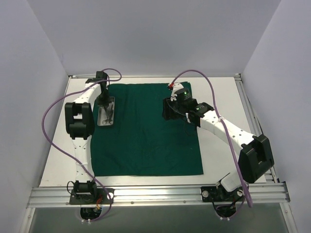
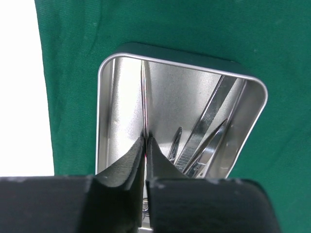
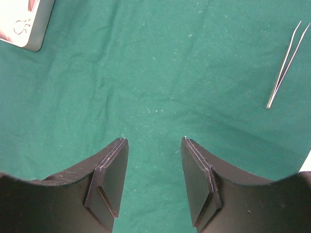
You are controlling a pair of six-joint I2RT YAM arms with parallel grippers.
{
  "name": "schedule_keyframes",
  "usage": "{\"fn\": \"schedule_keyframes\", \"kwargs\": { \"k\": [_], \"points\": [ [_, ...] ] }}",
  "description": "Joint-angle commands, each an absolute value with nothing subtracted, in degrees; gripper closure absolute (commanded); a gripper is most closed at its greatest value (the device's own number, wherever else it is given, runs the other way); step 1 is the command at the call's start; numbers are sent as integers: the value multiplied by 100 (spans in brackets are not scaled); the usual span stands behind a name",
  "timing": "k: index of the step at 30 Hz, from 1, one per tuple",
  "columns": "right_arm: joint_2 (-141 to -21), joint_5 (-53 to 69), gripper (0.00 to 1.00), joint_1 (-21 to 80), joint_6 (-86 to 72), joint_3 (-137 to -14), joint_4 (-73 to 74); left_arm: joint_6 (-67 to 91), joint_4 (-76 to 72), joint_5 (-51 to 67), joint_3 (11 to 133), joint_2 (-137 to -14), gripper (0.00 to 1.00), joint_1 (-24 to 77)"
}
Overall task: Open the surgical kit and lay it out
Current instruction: Pick up the medical item from the container.
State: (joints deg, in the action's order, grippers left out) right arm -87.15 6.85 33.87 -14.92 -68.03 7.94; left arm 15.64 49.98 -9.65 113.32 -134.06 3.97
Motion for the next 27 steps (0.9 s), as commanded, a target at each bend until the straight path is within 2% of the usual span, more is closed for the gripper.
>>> {"fn": "schedule_keyframes", "kwargs": {
  "k": [1, 12, 17, 21, 27],
  "points": [
    [-8561, 650, 52, 3428, -1485, -6820, 791, 1503, 5115, -976, 11558, -13325, 97, 378],
    [-8543, 571, 52, 3428, -1512, -6970, 879, 1801, 5010, 0, 10768, -11647, 98, 387],
    [-8456, 887, 52, 3463, -1617, -6917, 599, 2661, 4396, 1246, 9740, -10461, 98, 387],
    [-8376, 1510, 50, 3594, -1714, -6803, 159, 3732, 3142, 2626, 8694, -9617, 98, 587],
    [-8385, 1783, 45, 4042, -1767, -6838, -385, 4471, 2822, 2443, 8254, -8948, 98, 1519]
  ]
}}
